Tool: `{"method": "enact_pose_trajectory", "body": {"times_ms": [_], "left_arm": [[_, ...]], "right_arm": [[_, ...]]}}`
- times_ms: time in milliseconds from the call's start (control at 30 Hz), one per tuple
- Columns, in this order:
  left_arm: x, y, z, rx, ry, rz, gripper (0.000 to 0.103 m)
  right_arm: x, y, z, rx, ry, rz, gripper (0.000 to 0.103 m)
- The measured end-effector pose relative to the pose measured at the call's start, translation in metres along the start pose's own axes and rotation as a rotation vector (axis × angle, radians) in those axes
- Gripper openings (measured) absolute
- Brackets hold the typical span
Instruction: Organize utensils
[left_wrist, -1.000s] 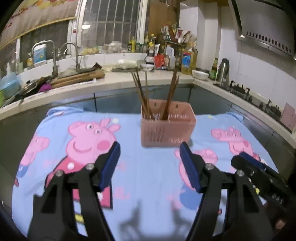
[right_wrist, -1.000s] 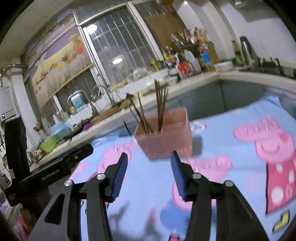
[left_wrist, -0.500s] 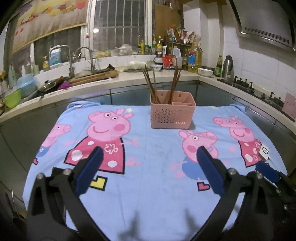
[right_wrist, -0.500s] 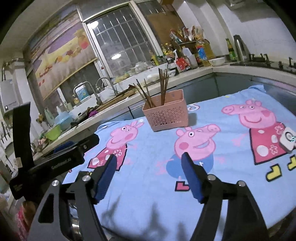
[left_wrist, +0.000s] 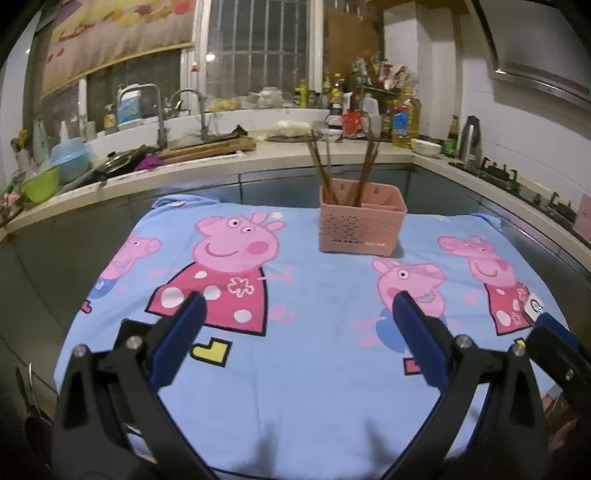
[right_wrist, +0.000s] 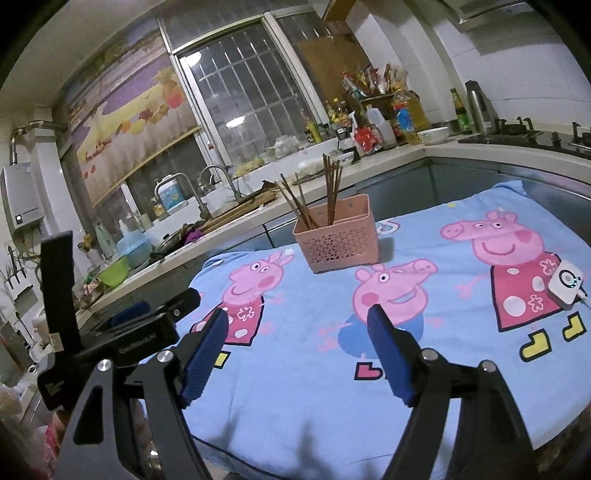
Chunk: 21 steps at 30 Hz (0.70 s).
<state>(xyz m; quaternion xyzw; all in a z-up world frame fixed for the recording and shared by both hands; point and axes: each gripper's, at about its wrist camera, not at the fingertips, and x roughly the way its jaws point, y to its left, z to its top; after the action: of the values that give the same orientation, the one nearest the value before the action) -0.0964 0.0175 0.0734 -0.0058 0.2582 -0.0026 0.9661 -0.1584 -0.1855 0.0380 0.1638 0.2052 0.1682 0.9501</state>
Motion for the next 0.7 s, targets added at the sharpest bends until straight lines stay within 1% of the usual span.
{"method": "enact_pose_trajectory", "body": {"times_ms": [200,233,267,333,600,700], "left_arm": [[0.012,0.004,0.006,-0.015,0.017,0.027,0.097],[0.015,0.003,0.007,-0.015,0.022,0.036,0.097],[0.018,0.004,0.008,-0.014,0.028,0.044,0.097],[0.025,0.004,0.009,-0.009,0.04,0.063,0.097],[0.047,0.004,0.015,0.001,0.055,0.097,0.097],[0.052,0.002,0.018,0.008,0.048,0.102,0.097]], "right_arm": [[0.011,-0.001,0.004,-0.01,0.021,0.003,0.042],[0.013,-0.001,0.004,-0.012,0.024,-0.004,0.044],[0.015,-0.001,0.005,-0.012,0.027,-0.021,0.049],[0.019,-0.003,0.006,-0.01,0.017,-0.031,0.053],[0.036,-0.012,0.011,-0.001,0.037,-0.037,0.055],[0.041,-0.015,0.012,-0.001,0.037,-0.039,0.058]]}}
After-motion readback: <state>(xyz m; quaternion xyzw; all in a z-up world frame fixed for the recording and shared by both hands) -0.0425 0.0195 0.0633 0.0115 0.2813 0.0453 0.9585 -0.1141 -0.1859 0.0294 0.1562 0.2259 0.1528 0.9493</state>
